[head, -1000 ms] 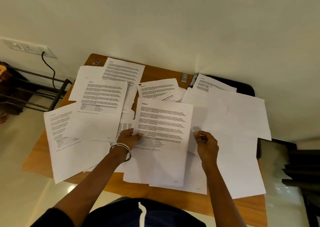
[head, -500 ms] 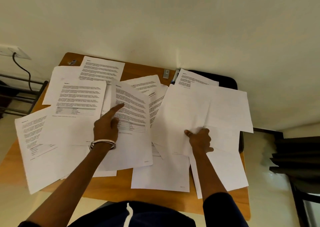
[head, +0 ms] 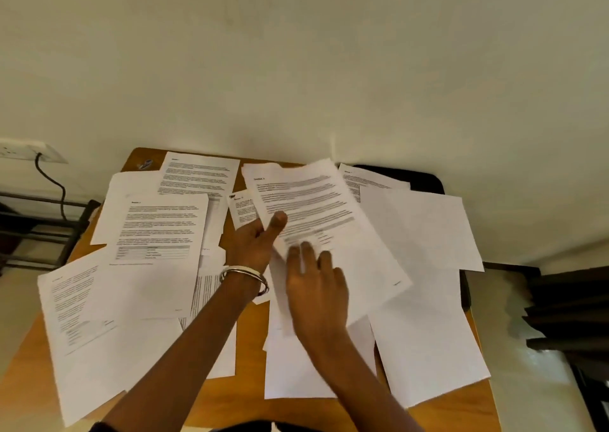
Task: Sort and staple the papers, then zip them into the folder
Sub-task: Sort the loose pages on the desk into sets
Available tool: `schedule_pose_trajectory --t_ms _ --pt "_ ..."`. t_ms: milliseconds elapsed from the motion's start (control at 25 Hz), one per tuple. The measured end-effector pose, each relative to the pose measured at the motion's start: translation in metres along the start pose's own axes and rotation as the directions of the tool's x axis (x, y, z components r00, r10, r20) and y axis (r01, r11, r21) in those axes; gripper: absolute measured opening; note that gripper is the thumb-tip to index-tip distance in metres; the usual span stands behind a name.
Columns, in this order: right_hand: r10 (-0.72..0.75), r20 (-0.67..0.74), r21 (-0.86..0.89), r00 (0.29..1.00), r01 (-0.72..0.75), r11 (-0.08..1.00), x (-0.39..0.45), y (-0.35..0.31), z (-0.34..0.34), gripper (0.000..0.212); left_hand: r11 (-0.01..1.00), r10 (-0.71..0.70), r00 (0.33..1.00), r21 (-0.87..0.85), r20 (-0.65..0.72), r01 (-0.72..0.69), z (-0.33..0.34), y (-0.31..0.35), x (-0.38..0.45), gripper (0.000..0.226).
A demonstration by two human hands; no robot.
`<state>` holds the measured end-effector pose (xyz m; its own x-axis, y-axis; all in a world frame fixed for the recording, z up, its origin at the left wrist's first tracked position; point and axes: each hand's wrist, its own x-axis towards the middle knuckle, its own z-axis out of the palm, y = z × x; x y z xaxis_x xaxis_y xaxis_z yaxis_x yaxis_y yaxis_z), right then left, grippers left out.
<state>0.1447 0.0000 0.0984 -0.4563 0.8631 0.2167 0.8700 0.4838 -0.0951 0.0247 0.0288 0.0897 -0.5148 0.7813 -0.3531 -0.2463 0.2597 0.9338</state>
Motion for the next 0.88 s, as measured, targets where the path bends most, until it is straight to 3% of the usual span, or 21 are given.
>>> schedule_pose_trajectory --t_ms 120,200,280,360,480,760,880 --pt "-0.150 0.294 0.214 0.944 0.088 0.973 -0.004 -0.010 0.003 0.068 1.000 -0.006 0.998 -0.029 -0.066 0.004 -0.012 -0.006 -0.001 0.017" --pt "-0.113 0.434 0.463 0.894 -0.114 0.879 0.002 0.006 0.000 0.071 0.996 -0.076 0.996 -0.045 -0.053 0.074 -0.026 -0.006 0.000 0.019" --pt "0.117 0.302 0.585 0.946 -0.281 0.761 0.010 0.027 0.001 0.068 0.993 -0.118 0.993 -0.006 -0.030 0.118 -0.040 -0.005 0.001 0.027" --pt "0.318 0.231 0.645 0.919 -0.390 0.657 0.017 0.050 0.011 0.056 0.994 -0.107 0.994 0.015 0.013 0.106 -0.049 -0.003 0.001 0.035" --pt "0.408 0.342 0.628 0.847 -0.529 0.571 0.022 0.066 0.021 0.060 0.994 -0.107 0.993 -0.008 0.050 0.107 -0.057 -0.002 -0.003 0.037" --pt "0.466 0.400 0.722 0.789 -0.585 0.369 0.022 0.079 0.018 0.043 0.986 -0.153 0.988 -0.071 0.008 0.153 -0.060 -0.009 0.000 0.029" --pt "0.710 0.313 0.738 0.631 -0.632 0.236 0.013 0.095 0.027 0.032 0.972 -0.110 0.989 -0.219 -0.100 0.086 -0.054 -0.017 0.004 0.014"
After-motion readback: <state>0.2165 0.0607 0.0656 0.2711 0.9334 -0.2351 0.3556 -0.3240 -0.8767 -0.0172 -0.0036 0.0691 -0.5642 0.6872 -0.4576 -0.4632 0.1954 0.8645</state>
